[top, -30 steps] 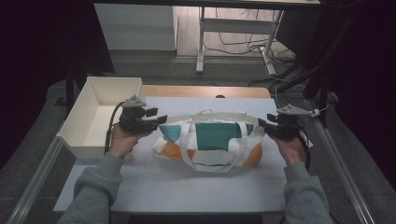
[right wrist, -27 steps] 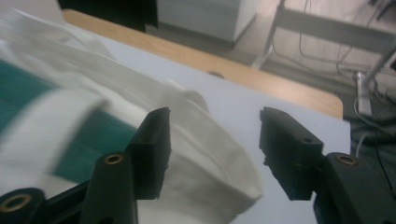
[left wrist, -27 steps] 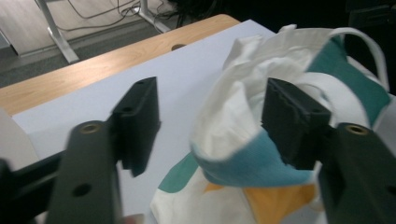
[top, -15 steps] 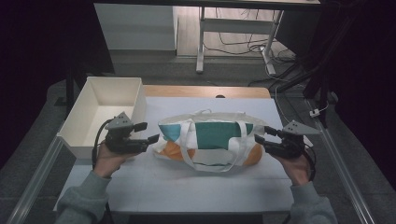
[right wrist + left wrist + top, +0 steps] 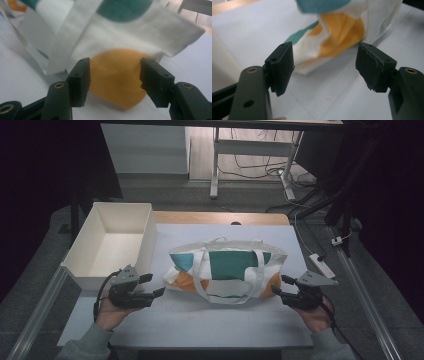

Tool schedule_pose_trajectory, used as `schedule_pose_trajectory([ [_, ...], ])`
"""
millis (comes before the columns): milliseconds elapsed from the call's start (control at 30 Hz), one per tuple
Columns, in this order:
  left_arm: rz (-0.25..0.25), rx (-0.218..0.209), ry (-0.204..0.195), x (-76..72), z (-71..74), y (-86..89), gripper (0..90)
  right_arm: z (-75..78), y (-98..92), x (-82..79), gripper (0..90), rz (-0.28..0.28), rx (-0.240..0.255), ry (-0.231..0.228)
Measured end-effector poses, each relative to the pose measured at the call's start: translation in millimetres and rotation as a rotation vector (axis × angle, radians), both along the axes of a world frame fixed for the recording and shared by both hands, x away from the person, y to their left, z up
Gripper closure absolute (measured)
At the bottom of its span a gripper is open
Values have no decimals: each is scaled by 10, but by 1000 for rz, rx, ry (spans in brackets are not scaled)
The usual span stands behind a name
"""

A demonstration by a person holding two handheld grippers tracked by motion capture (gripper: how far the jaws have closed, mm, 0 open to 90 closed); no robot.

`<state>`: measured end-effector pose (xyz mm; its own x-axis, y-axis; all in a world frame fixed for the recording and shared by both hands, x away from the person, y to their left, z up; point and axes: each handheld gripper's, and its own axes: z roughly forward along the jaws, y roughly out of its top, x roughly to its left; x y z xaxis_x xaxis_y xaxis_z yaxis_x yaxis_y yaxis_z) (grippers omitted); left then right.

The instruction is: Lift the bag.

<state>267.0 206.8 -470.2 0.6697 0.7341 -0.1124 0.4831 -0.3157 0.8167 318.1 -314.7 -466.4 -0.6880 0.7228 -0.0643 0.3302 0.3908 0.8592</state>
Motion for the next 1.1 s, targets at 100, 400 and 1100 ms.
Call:
schedule_pose_trajectory([
  [100, 15, -4, 19, -22, -98, 57, 306, -87, -1, -11, 421, 1, -16, 11],
  [400, 48, 1, 30, -13, -198, 148, 300, -250, 22, 16, 413, 7, -74, 40],
  [1100, 48, 11, 47, 13, -243, 138, 290, -295, 20, 20, 398, 4, -104, 49],
])
